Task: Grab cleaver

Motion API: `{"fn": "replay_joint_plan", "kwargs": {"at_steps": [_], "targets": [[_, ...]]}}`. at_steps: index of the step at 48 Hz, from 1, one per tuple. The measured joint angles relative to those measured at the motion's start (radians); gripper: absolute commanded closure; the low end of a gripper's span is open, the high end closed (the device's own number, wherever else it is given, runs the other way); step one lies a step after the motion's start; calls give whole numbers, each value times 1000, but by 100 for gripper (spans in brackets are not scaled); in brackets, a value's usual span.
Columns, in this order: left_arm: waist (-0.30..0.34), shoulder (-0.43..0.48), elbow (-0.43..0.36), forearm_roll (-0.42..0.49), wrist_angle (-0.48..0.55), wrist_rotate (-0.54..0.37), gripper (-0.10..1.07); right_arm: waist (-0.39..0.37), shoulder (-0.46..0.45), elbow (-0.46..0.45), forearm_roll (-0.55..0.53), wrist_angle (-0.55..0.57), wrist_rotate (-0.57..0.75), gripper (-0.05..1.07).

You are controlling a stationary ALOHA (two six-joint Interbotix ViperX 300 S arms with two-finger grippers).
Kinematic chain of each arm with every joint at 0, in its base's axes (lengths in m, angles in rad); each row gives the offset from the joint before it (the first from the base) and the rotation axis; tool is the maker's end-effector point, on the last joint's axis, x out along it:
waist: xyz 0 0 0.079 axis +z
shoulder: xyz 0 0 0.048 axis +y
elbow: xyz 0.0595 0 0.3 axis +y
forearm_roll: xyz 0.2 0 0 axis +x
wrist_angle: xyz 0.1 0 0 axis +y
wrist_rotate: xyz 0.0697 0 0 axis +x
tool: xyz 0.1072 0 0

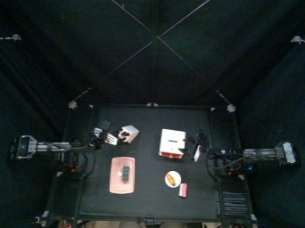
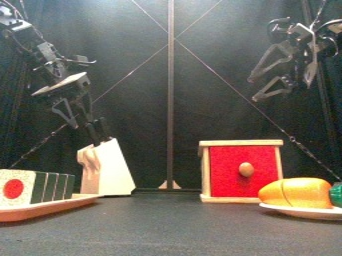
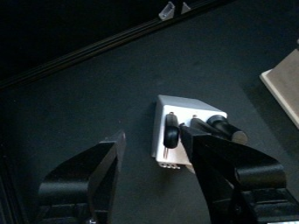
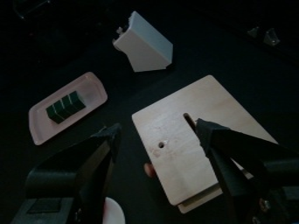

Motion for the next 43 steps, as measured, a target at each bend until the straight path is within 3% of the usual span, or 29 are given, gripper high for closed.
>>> {"fn": "replay_joint_plan", "kwargs": {"at_steps": [25,43], "targets": [[41,34,-2,12,-31,0,13,-3,0,0,0,-3,-2,4],[44,35,-8,14,-64,-2,33,-5,0,2,0,-5,0,4]]}}
